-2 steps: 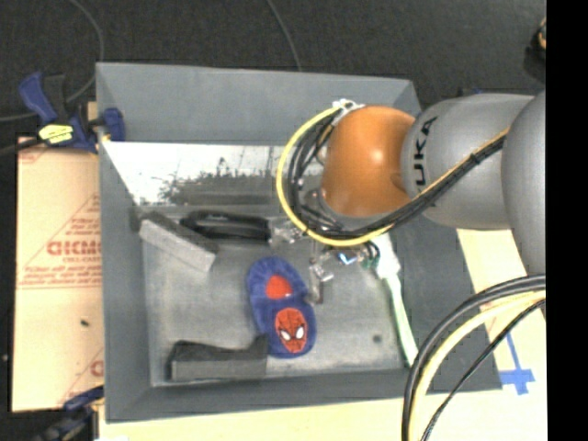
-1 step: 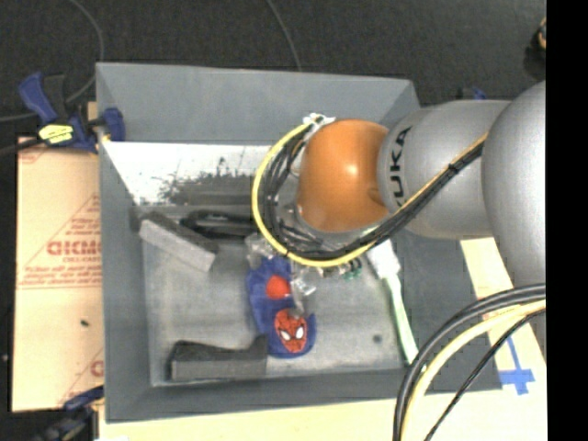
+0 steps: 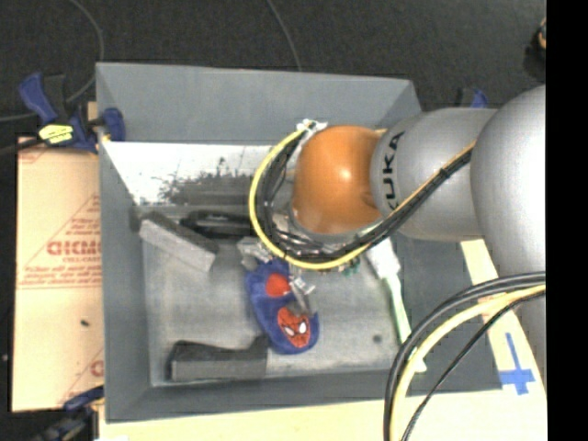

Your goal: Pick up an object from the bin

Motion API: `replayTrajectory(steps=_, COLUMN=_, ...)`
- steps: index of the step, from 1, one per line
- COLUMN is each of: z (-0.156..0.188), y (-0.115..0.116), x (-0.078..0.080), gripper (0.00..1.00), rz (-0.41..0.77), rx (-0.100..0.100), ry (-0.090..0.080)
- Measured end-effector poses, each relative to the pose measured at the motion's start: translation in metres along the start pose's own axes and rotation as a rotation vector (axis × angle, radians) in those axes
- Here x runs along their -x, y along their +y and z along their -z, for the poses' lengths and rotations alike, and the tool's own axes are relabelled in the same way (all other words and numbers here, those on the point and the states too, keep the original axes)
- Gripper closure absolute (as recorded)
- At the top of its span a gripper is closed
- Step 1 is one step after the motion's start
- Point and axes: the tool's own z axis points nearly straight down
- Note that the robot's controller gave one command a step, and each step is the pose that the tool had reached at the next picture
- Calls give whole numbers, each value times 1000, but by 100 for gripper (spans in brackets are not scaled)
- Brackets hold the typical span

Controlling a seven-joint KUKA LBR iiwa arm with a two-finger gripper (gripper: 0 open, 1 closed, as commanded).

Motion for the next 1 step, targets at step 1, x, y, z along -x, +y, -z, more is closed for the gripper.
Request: replayTrajectory(steps=1, z=6, y=11, x=17, gripper=100, rz=13, rx=-10, ry=-14)
